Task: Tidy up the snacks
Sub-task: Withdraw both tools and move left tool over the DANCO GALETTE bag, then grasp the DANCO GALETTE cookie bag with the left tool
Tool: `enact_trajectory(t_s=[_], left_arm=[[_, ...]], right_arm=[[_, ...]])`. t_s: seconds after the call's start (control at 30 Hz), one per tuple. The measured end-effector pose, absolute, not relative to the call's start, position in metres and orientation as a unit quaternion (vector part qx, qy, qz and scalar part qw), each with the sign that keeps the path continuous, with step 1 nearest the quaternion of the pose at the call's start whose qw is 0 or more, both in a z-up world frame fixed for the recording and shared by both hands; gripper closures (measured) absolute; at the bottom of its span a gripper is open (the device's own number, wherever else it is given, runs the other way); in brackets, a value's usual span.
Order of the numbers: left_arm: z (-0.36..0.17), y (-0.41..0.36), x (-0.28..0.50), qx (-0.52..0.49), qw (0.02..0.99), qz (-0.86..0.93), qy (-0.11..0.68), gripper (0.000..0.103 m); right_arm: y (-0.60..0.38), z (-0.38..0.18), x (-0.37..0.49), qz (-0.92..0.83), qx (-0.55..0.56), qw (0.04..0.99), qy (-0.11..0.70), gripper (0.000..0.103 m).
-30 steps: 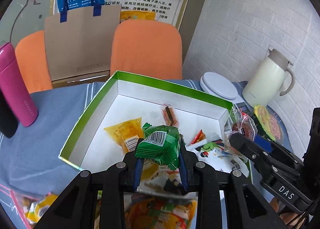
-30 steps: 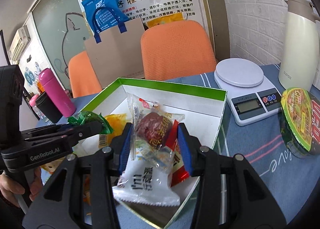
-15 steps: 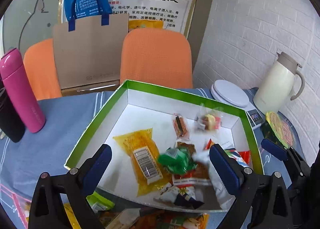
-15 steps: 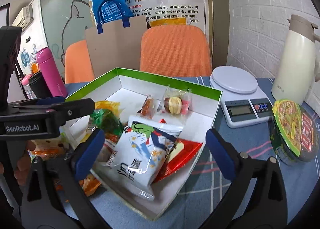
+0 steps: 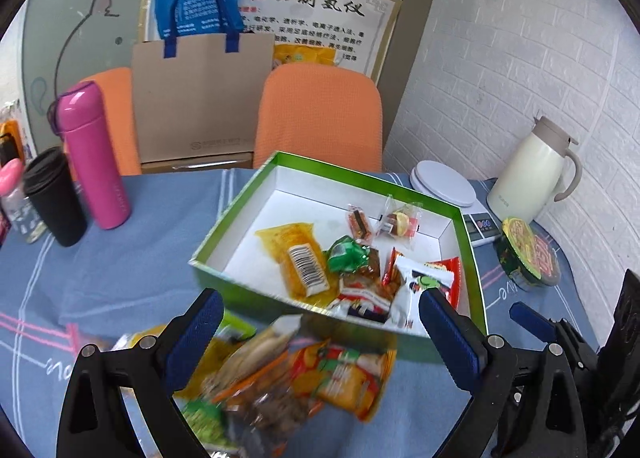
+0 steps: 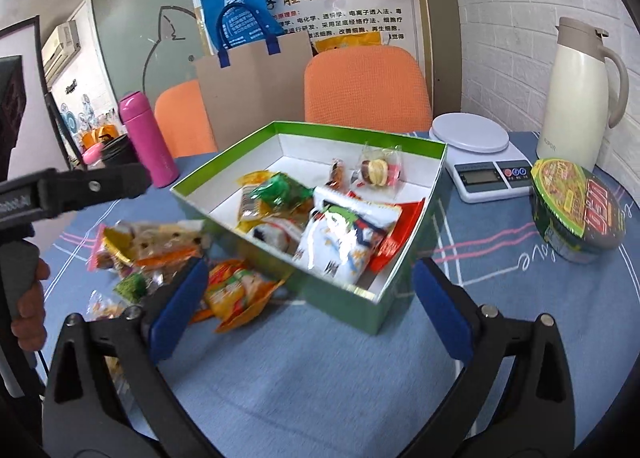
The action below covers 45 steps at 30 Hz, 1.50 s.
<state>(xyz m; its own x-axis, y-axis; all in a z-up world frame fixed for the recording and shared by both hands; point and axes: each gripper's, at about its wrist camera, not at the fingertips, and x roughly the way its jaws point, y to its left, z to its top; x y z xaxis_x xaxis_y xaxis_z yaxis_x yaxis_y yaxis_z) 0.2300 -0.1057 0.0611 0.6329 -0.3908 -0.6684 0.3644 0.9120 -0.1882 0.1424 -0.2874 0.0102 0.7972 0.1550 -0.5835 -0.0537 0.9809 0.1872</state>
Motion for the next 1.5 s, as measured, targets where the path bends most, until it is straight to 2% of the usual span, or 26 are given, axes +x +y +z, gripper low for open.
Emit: enact_trajectory(t_s=[0.23, 0.43, 0.67, 0.87, 1.0, 1.13, 1.23, 1.4, 1.5], left_arm=[[0.061, -0.047, 0.172, -0.031, 0.909, -0.208, 0.359, 0.003], [0.036, -0.006, 0.136, -0.030, 0.912, -0.181, 0.367, 0.003], [-0.011, 0.014, 0.124, -0.054, 0.892, -0.171, 0.416, 0.003], [-0.022, 0.026, 0.120, -0.082, 0.884, -0.182, 0.424, 0.003], [-0.023, 0.038, 0.122, -0.101, 0.881, -0.180, 0.425, 0.004], [-0.028, 0.044, 0.130, -0.118, 0.874, -0.186, 0.434, 0.013], [-0.032, 0.045, 0.136, -0.132, 0.865, -0.198, 0.442, 0.021], [-0.034, 0.045, 0.142, -0.135, 0.863, -0.203, 0.442, 0.023], [-0.037, 0.042, 0.147, -0.131, 0.861, -0.205, 0.447, 0.029]], right_arm=[[-0.261, -0.009, 0.117, 0.086, 0.084, 0.933, 0.340, 0.001], [-0.242, -0.029, 0.108, 0.106, 0.090, 0.920, 0.367, 0.001], [-0.223, -0.033, 0.098, 0.134, 0.089, 0.912, 0.379, 0.001], [-0.179, -0.051, 0.101, 0.197, 0.075, 0.889, 0.405, 0.001], [-0.155, -0.058, 0.107, 0.223, 0.064, 0.880, 0.415, 0.013], [-0.142, -0.059, 0.111, 0.238, 0.056, 0.878, 0.412, 0.024], [-0.135, -0.059, 0.111, 0.248, 0.048, 0.879, 0.405, 0.026], [-0.125, -0.063, 0.118, 0.248, 0.039, 0.876, 0.411, 0.029], [-0.120, -0.064, 0.119, 0.249, 0.030, 0.878, 0.408, 0.032]])
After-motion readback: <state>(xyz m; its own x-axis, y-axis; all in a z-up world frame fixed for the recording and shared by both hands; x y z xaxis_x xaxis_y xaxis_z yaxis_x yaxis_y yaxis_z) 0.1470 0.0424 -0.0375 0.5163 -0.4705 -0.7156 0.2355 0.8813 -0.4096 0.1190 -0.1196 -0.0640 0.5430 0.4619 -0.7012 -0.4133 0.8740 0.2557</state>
